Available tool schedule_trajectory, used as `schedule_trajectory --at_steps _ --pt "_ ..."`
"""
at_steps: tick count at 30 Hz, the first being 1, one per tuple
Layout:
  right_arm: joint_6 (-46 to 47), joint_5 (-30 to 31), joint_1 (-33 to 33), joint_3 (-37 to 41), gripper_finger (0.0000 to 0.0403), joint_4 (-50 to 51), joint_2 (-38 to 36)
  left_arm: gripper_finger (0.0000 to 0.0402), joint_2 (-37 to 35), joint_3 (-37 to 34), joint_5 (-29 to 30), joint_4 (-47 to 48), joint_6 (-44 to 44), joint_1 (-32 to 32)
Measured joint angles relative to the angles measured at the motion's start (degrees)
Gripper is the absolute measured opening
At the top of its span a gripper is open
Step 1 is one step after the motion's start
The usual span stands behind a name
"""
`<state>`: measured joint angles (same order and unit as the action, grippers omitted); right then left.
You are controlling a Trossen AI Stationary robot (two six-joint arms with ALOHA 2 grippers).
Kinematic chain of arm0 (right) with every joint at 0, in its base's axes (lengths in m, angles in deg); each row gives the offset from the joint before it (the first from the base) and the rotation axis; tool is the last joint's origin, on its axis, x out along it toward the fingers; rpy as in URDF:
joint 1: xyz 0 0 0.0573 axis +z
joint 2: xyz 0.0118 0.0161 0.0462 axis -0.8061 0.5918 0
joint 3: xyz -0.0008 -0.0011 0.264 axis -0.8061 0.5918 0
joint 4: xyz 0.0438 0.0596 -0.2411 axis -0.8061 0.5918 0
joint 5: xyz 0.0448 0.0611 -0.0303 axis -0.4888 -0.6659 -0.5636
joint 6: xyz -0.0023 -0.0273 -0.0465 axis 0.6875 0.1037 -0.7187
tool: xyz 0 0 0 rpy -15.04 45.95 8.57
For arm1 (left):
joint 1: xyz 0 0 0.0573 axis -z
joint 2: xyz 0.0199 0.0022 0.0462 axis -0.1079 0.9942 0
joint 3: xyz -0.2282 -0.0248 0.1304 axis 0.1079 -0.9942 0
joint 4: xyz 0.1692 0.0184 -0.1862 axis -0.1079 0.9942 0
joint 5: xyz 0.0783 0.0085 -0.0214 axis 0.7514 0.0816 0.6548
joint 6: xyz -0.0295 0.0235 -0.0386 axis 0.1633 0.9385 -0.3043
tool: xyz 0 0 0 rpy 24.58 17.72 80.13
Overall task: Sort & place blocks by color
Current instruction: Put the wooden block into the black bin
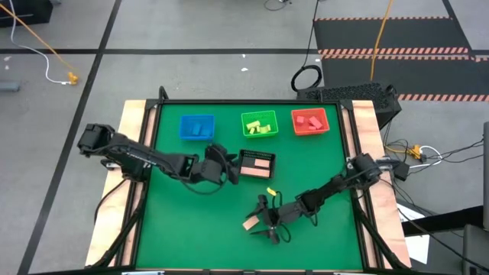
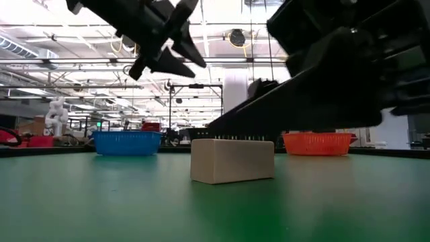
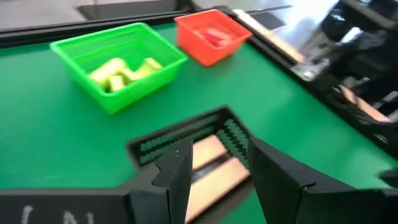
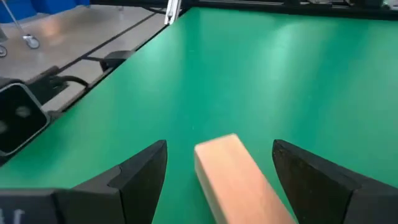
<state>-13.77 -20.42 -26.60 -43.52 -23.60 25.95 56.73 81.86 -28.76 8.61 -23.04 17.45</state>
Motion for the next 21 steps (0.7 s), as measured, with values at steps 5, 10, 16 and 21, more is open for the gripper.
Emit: schedule_trajectory --at_steps 5,10,16,21 --pt "-0.4 -0.1 -0.8 -2.2 0.0281 2.0 1.8 0.0154 0.0 0.0 0.0 -3.4 1.5 3.0" --pt "3.6 -0.1 -1.6 -2.1 0.0280 6.8 2.5 0.0154 0.0 0.0 0.0 -4.5 1.4 5.6" --pt "8.9 -0.1 -1.9 -2.1 0.0227 7.7 2.4 0.0154 0.0 0.0 0.0 -6.2 1.6 9.3" --pt "12.3 -1.1 -2.0 -2.1 0.0116 8.1 2.3 0.0154 0.0 0.0 0.0 -6.1 2.9 13.9"
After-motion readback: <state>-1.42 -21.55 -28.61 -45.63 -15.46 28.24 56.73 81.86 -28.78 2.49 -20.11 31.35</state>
